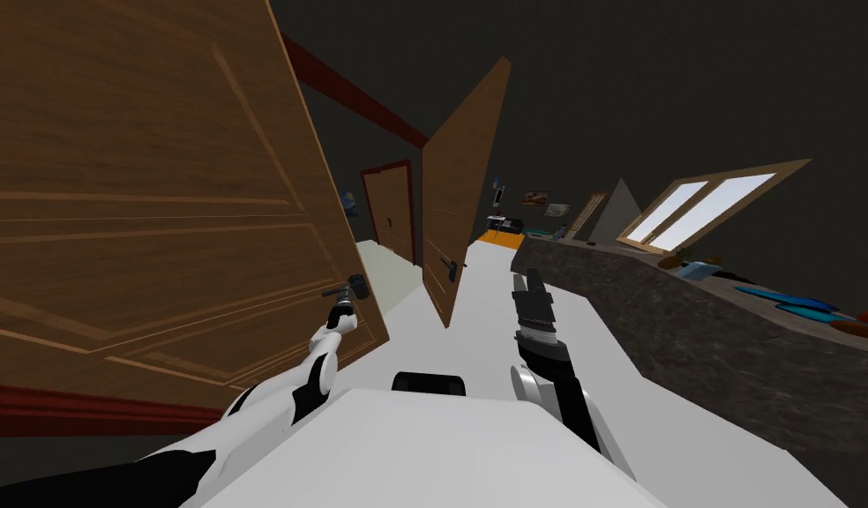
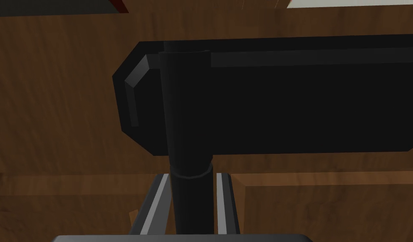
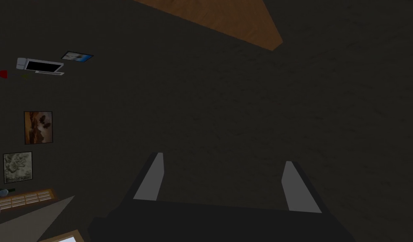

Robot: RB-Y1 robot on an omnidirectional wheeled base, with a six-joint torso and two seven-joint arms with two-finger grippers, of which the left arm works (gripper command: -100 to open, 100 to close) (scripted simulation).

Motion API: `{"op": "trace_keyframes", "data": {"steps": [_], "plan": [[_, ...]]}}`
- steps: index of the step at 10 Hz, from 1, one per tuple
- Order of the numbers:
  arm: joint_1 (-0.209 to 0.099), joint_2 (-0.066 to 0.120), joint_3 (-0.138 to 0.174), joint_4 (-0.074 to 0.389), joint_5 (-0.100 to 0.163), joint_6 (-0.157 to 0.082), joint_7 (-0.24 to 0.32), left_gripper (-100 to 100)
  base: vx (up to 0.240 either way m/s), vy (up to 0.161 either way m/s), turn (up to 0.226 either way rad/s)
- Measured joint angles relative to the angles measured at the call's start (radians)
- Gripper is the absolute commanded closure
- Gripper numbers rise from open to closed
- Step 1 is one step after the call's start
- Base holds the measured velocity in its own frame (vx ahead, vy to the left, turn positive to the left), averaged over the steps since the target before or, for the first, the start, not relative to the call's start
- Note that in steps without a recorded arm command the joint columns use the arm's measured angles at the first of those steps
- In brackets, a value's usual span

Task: Pull the door open

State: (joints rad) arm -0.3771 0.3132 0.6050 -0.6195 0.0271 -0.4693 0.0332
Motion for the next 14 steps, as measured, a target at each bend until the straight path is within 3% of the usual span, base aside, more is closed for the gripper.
{"op": "trace_keyframes", "data": {"steps": [2, 7, 9, 14], "plan": [[-0.002, -0.003, -0.017, 0.008, -0.003, 0.001, 0.009, 100, -0.139, -0.002, -0.055], [-0.009, 0.01, -0.072, 0.022, -0.014, -0.012, 0.05, 100, -0.22, 0.025, -0.104], [0.002, 0.006, -0.099, -0.005, -0.02, -0.001, 0.069, 100, -0.24, 0.008, -0.104], [0.002, 0.011, -0.138, 0.0, -0.028, -0.001, 0.099, 100, -0.157, 0.024, -0.072]]}}
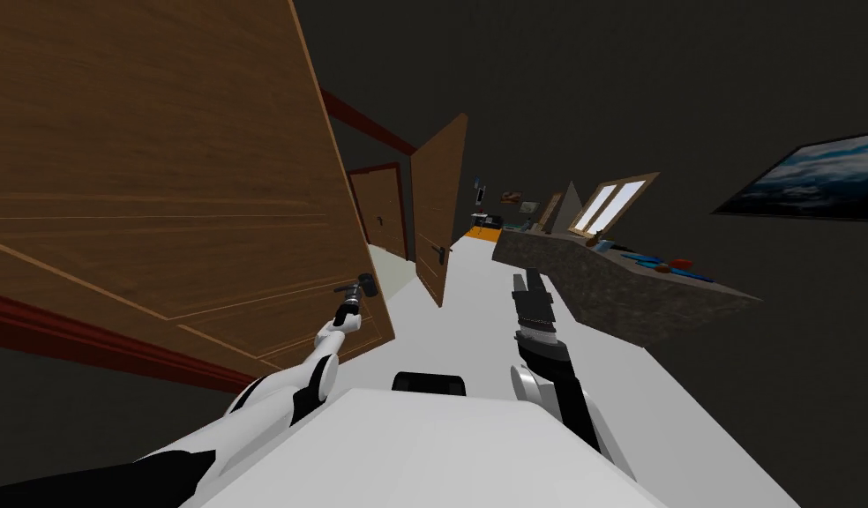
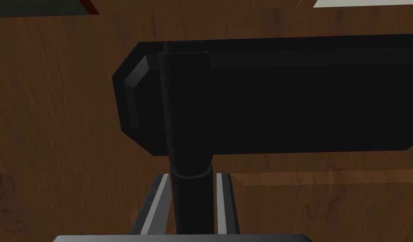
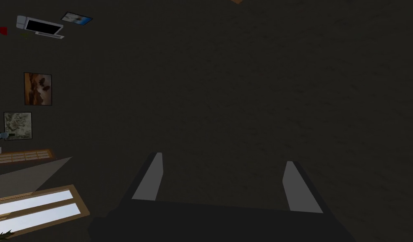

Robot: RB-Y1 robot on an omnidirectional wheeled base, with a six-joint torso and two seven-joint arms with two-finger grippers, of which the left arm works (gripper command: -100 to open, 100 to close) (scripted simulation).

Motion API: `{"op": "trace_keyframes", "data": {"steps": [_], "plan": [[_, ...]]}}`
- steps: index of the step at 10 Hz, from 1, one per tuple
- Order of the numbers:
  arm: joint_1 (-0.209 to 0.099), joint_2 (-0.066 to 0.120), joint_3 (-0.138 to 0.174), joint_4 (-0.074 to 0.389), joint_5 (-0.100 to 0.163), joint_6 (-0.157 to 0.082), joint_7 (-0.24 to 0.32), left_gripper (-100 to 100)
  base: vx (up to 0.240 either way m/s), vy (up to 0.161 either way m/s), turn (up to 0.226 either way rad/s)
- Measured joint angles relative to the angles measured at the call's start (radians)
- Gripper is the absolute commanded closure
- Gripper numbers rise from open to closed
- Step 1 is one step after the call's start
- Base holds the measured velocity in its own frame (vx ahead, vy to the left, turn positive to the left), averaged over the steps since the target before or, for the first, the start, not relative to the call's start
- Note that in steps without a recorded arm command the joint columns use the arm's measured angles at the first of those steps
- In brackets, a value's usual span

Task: Pull the door open

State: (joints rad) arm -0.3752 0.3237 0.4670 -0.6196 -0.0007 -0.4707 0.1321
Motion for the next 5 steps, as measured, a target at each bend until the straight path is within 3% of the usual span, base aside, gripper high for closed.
{"op": "trace_keyframes", "data": {"steps": [5], "plan": [[0.004, 0.012, -0.052, -0.005, -0.012, -0.008, 0.045, 100, -0.203, 0.038, -0.108]]}}
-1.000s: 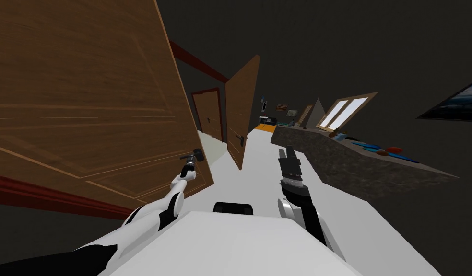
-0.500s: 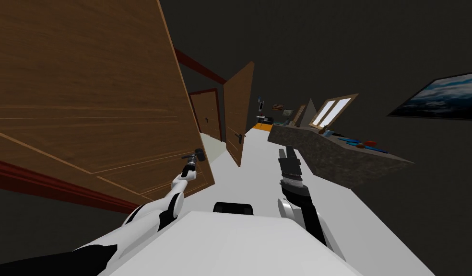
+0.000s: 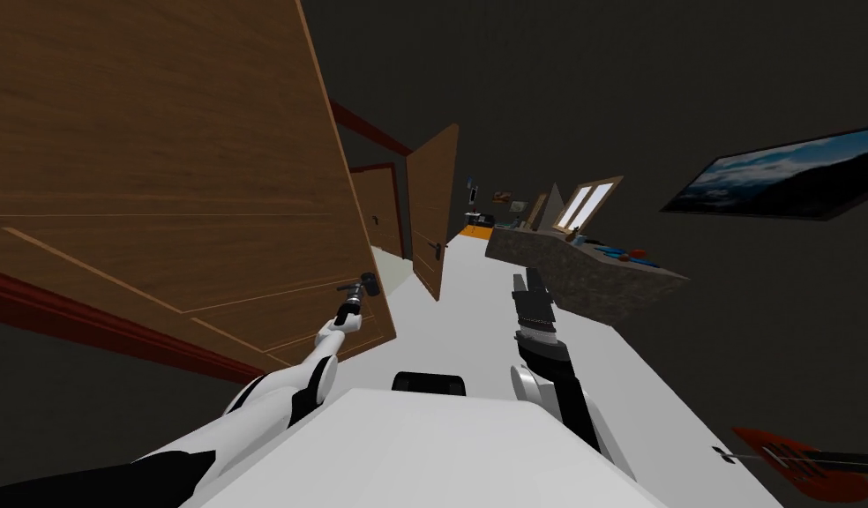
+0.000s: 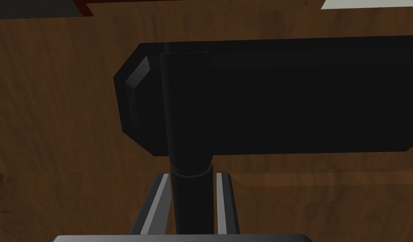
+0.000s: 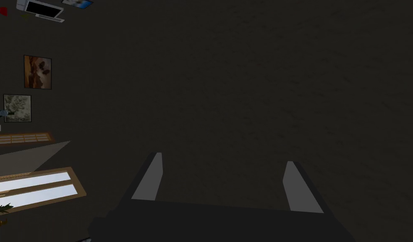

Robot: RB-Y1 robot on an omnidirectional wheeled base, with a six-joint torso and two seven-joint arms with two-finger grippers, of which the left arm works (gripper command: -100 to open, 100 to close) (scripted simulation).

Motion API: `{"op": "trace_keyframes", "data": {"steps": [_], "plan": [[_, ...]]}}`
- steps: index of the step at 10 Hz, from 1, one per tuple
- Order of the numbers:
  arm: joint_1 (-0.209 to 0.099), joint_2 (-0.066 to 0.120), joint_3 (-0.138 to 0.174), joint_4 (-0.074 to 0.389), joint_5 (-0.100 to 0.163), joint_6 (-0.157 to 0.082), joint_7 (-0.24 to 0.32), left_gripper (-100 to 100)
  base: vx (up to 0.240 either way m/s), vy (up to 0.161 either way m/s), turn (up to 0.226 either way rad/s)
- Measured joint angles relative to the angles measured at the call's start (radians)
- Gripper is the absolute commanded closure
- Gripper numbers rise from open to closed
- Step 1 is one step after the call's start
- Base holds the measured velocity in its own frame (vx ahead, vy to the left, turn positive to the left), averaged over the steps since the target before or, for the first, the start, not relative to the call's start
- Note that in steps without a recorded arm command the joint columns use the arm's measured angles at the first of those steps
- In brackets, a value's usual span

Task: Pull the door open

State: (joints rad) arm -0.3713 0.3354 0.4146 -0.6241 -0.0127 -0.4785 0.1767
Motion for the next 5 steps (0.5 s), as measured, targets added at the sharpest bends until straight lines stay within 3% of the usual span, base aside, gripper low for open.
{"op": "trace_keyframes", "data": {"steps": [5], "plan": [[0.004, 0.006, -0.038, 0.003, -0.009, -0.006, 0.032, 100, -0.174, 0.021, -0.074]]}}
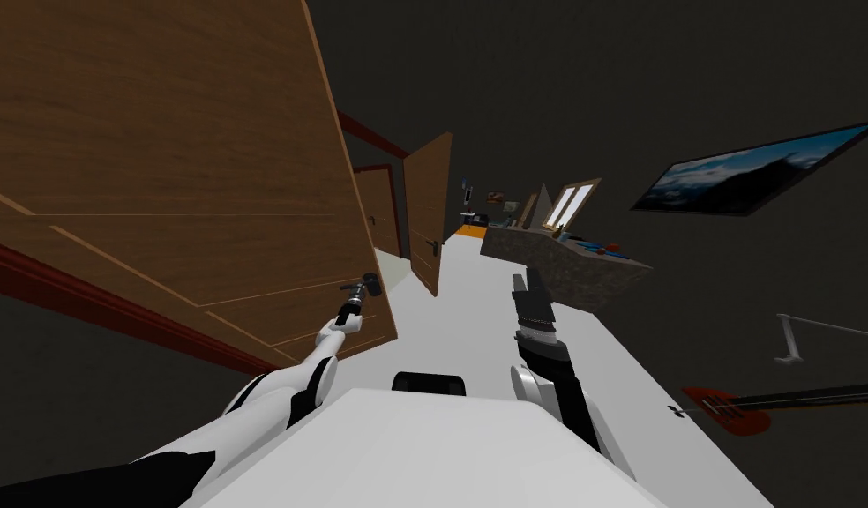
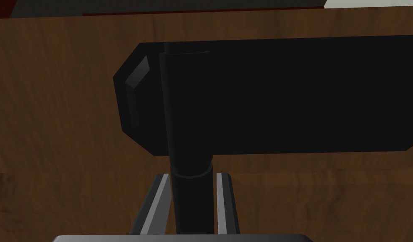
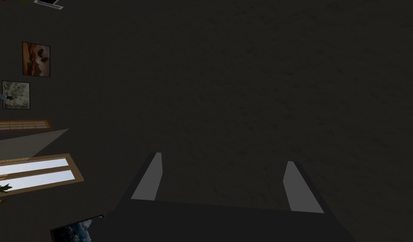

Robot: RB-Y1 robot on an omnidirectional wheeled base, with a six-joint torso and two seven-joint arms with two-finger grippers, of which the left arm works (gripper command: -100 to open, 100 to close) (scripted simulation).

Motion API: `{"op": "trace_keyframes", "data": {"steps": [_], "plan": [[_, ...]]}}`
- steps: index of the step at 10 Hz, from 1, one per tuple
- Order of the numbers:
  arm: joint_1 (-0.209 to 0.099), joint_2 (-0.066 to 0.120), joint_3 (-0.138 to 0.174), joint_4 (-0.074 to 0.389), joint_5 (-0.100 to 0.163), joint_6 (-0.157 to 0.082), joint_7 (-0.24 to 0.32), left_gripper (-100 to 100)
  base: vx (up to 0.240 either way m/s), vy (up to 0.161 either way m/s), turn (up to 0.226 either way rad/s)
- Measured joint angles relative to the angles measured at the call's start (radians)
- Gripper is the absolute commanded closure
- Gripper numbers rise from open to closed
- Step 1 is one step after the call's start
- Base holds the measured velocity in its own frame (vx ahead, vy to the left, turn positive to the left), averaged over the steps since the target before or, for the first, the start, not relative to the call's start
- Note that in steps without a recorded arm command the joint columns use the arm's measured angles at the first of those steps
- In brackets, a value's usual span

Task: Pull the door open

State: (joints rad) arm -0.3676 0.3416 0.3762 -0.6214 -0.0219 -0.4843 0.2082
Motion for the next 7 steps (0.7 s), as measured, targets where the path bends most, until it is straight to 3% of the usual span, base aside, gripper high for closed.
{"op": "trace_keyframes", "data": {"steps": [7], "plan": [[0.004, 0.019, -0.063, -0.006, -0.016, -0.012, 0.06, 100, -0.196, 0.041, -0.099]]}}
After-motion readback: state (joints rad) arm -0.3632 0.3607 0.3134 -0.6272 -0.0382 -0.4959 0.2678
